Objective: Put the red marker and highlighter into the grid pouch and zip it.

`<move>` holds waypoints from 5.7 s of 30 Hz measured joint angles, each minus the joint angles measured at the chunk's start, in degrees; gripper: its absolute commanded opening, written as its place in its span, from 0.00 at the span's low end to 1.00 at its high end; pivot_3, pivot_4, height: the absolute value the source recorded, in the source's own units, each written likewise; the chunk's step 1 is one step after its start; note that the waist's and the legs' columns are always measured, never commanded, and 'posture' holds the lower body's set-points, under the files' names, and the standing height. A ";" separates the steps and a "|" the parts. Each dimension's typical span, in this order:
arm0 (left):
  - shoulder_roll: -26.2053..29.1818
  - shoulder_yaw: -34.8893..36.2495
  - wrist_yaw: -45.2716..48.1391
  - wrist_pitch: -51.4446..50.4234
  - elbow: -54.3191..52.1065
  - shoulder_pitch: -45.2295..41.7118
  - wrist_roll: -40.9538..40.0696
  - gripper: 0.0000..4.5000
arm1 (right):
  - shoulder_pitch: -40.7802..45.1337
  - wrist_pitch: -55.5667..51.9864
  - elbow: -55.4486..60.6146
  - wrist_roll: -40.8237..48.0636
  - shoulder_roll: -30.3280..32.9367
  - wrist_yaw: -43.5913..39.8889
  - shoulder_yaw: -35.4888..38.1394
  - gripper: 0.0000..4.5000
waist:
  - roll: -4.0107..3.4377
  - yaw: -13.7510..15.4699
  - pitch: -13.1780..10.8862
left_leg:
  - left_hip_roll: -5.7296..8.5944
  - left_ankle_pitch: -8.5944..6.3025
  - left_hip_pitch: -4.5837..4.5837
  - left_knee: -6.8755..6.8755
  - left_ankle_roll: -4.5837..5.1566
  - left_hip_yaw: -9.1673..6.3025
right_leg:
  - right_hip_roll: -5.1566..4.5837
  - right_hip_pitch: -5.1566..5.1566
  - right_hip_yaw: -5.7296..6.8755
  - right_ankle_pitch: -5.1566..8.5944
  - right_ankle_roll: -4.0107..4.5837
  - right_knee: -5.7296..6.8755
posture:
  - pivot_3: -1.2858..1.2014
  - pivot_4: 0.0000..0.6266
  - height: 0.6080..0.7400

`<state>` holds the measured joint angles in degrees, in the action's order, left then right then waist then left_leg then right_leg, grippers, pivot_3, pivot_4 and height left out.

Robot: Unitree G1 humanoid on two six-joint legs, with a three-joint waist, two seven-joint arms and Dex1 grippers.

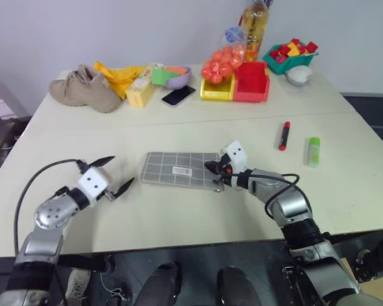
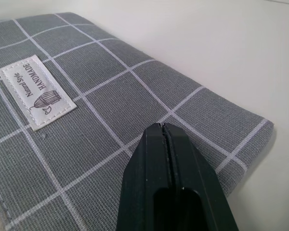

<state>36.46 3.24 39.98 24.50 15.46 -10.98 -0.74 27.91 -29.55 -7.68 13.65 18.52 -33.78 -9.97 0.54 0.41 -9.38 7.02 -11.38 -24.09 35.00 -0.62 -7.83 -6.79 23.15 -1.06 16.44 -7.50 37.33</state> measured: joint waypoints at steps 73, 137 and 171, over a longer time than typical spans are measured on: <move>-14.45 -7.48 -14.77 -30.79 -28.59 6.12 -0.44 0.00 | 2.05 -9.34 15.90 4.52 3.23 -1.98 1.28 0.01 | -0.03 -1.08 -0.02 | 0.01 0.03 -0.29 0.07 -0.02 0.00 | 0.01 0.10 -0.07 0.01 -0.08 0.27 | 0.52 0.24 1.00; -21.86 -10.68 -23.56 -33.43 -22.30 0.20 6.44 0.00 | 3.85 11.90 -0.96 -8.67 20.19 -1.94 6.42 0.09 | -0.10 -0.92 -0.07 | 0.03 0.03 -0.32 0.11 -0.01 0.03 | 0.01 0.02 0.00 0.03 -0.13 0.20 | 0.52 0.24 1.00; -22.08 -10.93 -20.52 -31.01 -21.08 -0.67 6.25 0.00 | -2.03 15.08 10.47 -8.28 23.65 -18.92 5.33 0.09 | -0.08 -0.85 -0.07 | 0.03 0.03 -0.31 0.17 0.00 0.03 | -0.01 -0.03 -0.02 0.01 -0.14 0.18 | 0.52 0.24 1.00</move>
<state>14.38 -7.69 19.46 -6.51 -5.62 -11.65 5.50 25.88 -14.47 2.80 5.37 42.17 -52.70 -4.64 0.45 -0.44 -9.45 7.06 -11.36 -24.40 35.18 -0.61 -7.81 -6.80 23.13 -1.08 16.46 -7.64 37.51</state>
